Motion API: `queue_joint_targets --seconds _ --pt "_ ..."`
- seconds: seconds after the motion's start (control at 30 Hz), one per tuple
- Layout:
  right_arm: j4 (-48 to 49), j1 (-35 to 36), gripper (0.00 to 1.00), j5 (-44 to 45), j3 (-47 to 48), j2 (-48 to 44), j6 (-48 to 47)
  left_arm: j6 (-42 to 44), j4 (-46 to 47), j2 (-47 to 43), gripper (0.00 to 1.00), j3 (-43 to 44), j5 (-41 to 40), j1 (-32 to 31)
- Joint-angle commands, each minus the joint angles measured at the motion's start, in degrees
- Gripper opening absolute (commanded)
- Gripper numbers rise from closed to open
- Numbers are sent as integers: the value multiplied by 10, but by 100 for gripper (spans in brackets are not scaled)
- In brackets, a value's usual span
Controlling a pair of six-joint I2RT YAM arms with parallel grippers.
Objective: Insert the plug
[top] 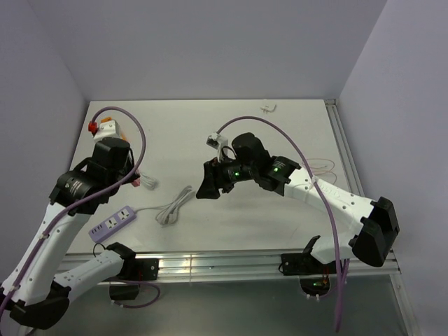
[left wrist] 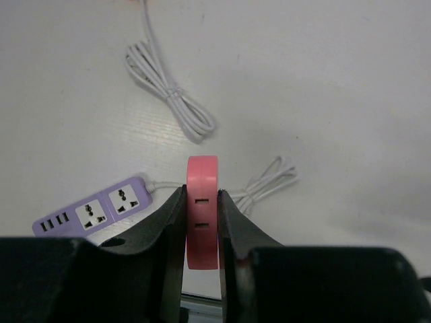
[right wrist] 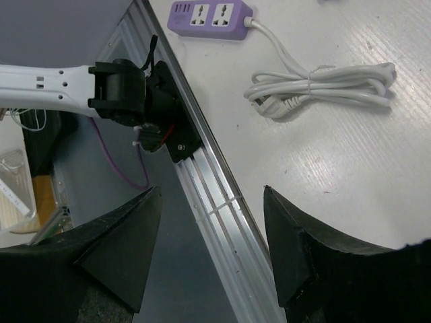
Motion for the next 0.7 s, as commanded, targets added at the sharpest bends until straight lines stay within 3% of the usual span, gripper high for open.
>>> queue_joint_targets --seconds 0.0,0.23,0.33,0.4,0.5,0.67 --pt "1 8 69 18 13 -22 0 -109 -26 23 0 31 -79 3" --pt "-22 9 69 36 12 -36 -9 -162 0 28 0 13 -113 3" --pt "-27 9 69 36 13 -34 -6 -210 -23 33 0 15 -140 3" --pt "-26 9 69 38 8 -34 -4 -309 -104 51 0 23 -178 3" --pt "-22 11 69 41 0 -37 -3 -342 -166 95 0 43 -197 3" --pt "-26 12 69 38 7 -30 -2 -406 -167 111 0 13 -201 3"
